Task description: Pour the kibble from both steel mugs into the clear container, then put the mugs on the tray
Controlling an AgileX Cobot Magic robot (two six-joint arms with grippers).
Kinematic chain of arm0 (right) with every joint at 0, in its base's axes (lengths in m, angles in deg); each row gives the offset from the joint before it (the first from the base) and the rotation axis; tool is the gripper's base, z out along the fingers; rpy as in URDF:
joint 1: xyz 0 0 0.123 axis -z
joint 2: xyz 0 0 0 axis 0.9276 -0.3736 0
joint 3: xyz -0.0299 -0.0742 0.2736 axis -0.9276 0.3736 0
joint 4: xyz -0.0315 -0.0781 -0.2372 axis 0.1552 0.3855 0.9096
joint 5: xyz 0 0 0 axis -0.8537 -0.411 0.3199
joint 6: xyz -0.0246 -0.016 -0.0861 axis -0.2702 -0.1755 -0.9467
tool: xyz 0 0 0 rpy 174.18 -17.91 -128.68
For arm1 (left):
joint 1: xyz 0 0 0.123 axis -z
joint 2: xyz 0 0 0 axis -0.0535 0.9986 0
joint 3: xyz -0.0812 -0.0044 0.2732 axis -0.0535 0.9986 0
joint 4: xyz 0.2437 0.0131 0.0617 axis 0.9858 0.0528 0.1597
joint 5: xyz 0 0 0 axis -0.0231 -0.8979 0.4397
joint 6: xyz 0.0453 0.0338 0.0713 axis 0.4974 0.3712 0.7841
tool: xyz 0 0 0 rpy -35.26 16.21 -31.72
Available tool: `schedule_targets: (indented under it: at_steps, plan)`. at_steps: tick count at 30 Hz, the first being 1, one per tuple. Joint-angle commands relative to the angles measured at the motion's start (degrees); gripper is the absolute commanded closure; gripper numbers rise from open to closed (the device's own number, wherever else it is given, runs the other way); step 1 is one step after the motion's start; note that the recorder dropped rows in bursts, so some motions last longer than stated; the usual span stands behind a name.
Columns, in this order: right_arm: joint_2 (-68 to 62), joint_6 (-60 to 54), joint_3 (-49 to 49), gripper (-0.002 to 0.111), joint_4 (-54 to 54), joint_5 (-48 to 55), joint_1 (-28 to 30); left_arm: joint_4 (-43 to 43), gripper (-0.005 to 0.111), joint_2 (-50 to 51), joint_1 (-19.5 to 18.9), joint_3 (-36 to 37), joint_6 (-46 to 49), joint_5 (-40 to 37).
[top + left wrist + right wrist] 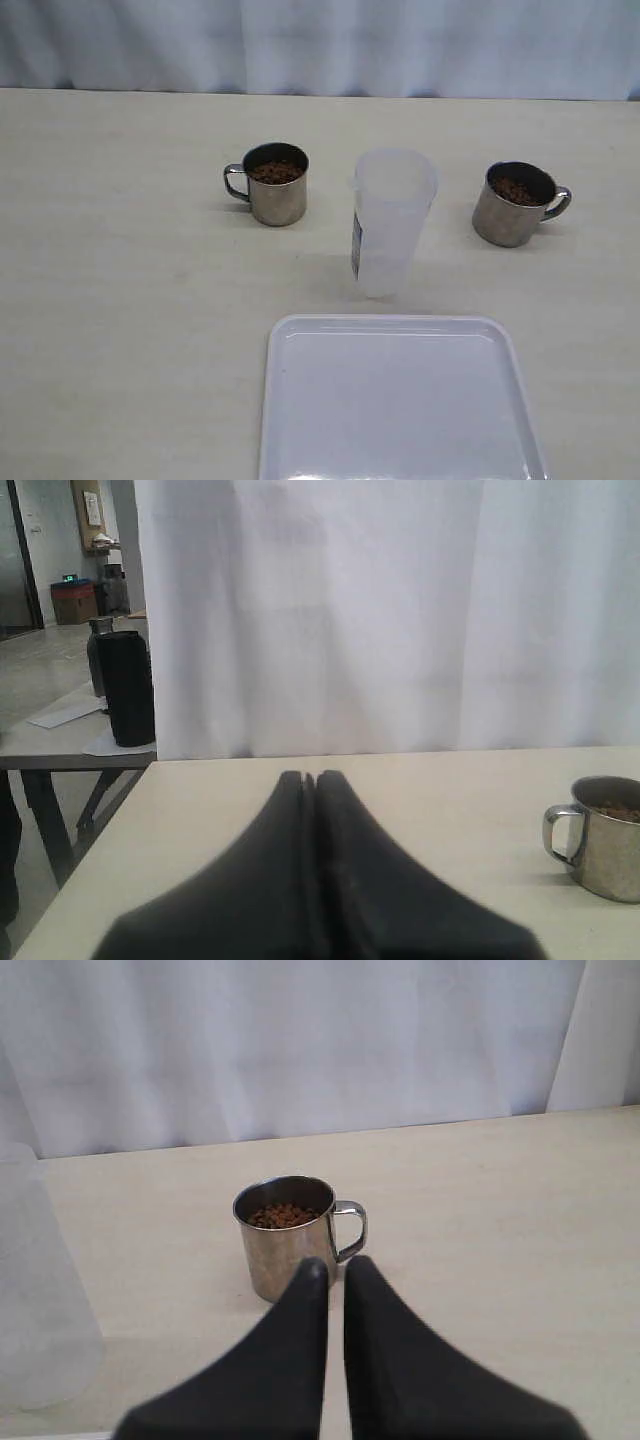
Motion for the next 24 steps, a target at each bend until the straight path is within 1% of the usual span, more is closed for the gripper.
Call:
schedule_targets:
  at_steps: [1,9,13,20,24]
  plan:
    - [0.22,-0.45,0.12,0.104,0.10,-0.52,0.46,-0.13,0.107,-0.19,-0.26,0.20,-0.17,0.83]
    - [0.22,-0.45,0.12,0.104,0.10,-0.59,0.46,-0.13,0.107,-0.19,-0.26,0.20,-0.17,0.83]
    - [0.22,-0.32,0.12,0.104,-2.08,-3.67,0.46,-0.13,0.107,-0.19,-0.26,0.20,-0.17,0.83]
    - [0.22,-0.32,0.12,0.104,-2.07,-11.02,0.46,-0.13,0.107,-0.19,-0.26,0.20,-0.17,0.83]
    - [0.22,-0.32,0.12,0.104,-2.07,-11.19,0.46,-0.13,0.107,-0.19,-0.26,0.20,-0.17,0.83]
